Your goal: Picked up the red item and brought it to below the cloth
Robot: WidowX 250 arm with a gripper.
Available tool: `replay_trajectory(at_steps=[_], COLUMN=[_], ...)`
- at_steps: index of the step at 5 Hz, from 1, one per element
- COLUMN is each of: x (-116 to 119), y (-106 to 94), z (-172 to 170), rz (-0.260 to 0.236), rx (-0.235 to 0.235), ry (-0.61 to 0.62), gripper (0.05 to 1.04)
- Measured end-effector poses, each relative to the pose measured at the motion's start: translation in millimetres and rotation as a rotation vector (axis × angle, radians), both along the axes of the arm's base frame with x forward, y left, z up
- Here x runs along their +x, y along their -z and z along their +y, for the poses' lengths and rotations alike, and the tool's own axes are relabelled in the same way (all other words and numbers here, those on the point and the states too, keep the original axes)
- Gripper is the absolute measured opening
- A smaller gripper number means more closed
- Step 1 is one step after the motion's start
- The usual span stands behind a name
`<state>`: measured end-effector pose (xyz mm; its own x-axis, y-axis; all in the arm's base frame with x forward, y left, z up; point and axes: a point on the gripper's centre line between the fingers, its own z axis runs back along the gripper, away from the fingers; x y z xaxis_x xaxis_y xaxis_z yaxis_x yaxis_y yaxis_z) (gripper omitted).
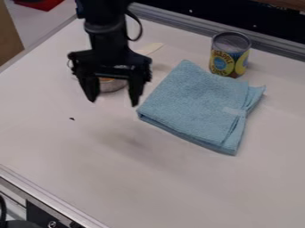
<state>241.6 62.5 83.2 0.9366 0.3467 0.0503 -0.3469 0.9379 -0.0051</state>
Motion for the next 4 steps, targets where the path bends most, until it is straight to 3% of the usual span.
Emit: replay_trajectory(at_steps=[1,3,4], x=[26,63,76], y=[-3.8,4.8,12.9], z=[30,55,63], rz=[-0.002,-0.082,-0.104], rx=[0.050,0.079,0.066], ry=[-0.003,-0.040,-0.050], gripper=[0.999,0.999,0.999])
